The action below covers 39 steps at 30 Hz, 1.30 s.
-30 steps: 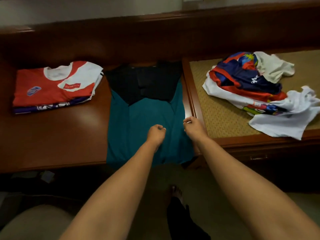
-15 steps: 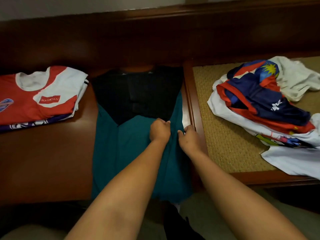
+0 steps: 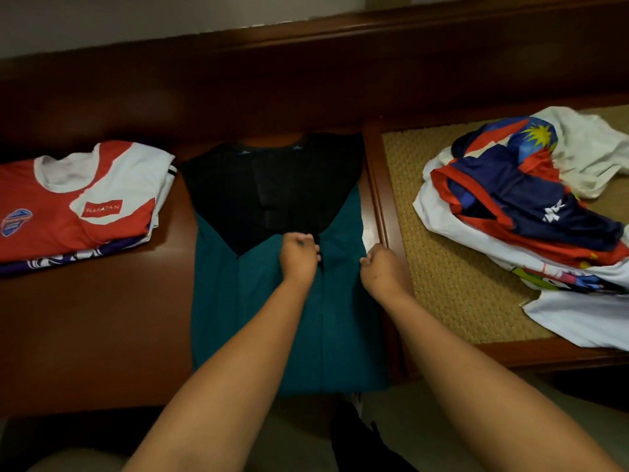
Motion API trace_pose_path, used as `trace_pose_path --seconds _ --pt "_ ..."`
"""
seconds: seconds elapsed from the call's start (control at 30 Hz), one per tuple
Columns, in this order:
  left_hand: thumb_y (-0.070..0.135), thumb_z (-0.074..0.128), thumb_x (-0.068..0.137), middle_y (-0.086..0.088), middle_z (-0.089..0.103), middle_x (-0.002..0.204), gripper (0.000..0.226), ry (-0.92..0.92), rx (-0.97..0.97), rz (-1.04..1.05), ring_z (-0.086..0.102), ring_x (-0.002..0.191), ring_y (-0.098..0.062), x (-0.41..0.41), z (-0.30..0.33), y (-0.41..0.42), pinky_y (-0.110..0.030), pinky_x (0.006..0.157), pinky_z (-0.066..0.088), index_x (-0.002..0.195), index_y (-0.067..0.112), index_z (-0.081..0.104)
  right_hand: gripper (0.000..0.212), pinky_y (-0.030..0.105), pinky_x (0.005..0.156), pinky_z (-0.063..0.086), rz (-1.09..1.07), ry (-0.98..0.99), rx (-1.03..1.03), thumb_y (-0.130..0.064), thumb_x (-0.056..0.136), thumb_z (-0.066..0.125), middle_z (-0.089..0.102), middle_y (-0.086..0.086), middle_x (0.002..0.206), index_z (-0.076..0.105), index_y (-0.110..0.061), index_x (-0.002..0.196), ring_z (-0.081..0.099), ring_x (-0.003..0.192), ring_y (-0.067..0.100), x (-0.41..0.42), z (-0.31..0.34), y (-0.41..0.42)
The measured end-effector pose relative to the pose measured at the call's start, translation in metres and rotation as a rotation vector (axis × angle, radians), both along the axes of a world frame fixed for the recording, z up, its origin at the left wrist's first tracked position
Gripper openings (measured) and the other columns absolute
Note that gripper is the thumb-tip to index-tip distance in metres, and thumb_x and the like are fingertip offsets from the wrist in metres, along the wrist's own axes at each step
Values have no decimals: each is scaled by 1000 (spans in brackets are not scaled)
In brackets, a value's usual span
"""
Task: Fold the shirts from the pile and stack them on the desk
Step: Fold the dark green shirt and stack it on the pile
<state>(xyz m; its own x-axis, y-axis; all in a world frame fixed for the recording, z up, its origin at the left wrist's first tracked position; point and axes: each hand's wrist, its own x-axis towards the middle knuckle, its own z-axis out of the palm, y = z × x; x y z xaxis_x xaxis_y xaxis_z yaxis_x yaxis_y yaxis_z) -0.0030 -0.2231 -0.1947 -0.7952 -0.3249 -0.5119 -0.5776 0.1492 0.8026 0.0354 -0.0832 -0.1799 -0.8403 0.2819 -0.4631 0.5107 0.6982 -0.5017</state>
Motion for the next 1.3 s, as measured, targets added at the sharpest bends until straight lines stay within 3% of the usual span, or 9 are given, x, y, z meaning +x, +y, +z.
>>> trace_pose_path --seconds 0.13,0.33,0.57,0.67,0.83,1.0,1.13,1.23,1.3 --pt "24 55 95 -1 61 74 14 -208 76 -109 51 59 -13 31 -9 1 -22 53 41 87 13 55 17 26 71 36 1 -28 -36 -21 96 50 62 13 104 53 -7 104 57 93 29 4 -2 2" --pt "25 63 89 -11 60 77 30 -248 -175 -408 57 76 -23 37 -7 0 -35 75 50 65 12 52 17 26 66 37 5 -106 -52 -17 89 57 59 8 99 54 -11 104 52 82 22 9 -2 2" --pt "25 47 98 -9 64 105 22 -212 -480 -435 59 97 -28 45 -4 -17 -26 71 40 100 8 61 12 24 69 38 -15 -26 33 -14 92 55 59 9 98 57 -6 101 48 80 21 28 -4 0" --pt "23 48 97 -10 65 100 17 -84 -491 -386 59 89 -25 71 -7 -30 -30 68 43 95 9 58 10 27 68 41 -24 30 19 -15 91 53 58 6 92 57 -9 98 50 79 22 50 -5 -1" --pt "25 52 94 -7 58 116 25 173 -684 -614 50 111 -26 153 -13 -60 -38 93 42 115 14 60 15 27 71 40 18 86 42 -20 94 56 59 4 93 57 -9 104 58 92 24 119 -8 -8" --pt "26 45 98 0 37 146 39 149 -830 -758 30 135 -18 250 -10 -105 -36 108 30 137 21 47 15 32 68 42 -54 71 77 -21 93 59 61 15 99 54 -7 96 59 91 32 194 -15 -23" --pt "20 44 99 1 51 135 35 139 -651 -806 47 122 -15 312 -10 -144 -30 100 39 133 20 51 7 37 78 46 -187 50 8 -13 92 56 61 16 97 53 -8 89 58 94 34 237 -21 -29" --pt "19 45 99 -1 63 108 24 -33 -424 -603 61 86 -15 337 -13 -170 -26 68 47 119 24 58 7 41 85 48 -239 -7 -101 -15 93 57 60 14 99 56 -8 93 58 97 33 260 -28 -32" --pt "18 47 98 -5 64 109 22 -141 -331 -417 61 83 -20 339 -19 -188 -30 67 48 116 21 59 12 47 90 50 -299 -50 -189 -19 92 60 61 14 108 57 -10 100 59 101 33 268 -37 -30"
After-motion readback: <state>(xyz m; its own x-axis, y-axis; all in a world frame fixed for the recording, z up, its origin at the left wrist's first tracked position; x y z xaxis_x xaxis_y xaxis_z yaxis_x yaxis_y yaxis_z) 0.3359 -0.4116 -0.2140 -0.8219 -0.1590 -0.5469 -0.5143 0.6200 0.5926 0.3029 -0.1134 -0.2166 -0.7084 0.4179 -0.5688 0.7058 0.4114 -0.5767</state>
